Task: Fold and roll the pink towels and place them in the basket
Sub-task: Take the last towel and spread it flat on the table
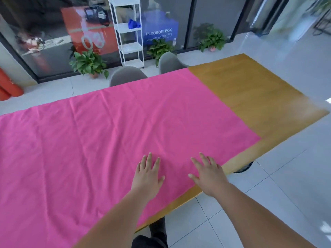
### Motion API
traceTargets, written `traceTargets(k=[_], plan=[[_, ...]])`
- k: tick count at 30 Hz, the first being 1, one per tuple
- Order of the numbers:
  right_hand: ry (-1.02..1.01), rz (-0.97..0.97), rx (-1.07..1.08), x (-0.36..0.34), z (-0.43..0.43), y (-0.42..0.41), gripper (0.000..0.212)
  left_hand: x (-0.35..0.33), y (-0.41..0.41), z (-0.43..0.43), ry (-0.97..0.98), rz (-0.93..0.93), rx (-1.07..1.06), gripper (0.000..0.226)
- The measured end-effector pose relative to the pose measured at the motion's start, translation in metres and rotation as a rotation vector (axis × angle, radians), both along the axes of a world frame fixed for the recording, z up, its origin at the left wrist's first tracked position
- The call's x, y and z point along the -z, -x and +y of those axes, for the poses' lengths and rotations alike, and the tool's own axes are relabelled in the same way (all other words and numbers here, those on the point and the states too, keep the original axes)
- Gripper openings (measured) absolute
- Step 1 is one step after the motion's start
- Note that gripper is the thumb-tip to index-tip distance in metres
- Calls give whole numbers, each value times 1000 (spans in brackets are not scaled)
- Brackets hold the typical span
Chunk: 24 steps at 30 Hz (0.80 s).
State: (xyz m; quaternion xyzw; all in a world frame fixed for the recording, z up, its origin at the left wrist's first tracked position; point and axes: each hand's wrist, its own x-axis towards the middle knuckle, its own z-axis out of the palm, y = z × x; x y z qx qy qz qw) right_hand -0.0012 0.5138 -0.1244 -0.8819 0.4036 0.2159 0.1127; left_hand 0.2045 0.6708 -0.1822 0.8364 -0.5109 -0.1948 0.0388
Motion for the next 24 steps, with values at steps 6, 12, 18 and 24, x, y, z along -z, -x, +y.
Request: traceTargets(k=[6,12,18,24], plan=[[-6,-4,68,0,-75,14,78,1,15,-82,-10,16,94,78],[-49,-27,62,3,-141,34,77,-2,37,-133,-26,-10,99,79],[-30,-62,-64,9,-232,48,76,-2,73,-183,-47,-55,2,82],[-41,-17,-335,17,-322,80,80,-3,155,-235,-93,-52,-166,84]])
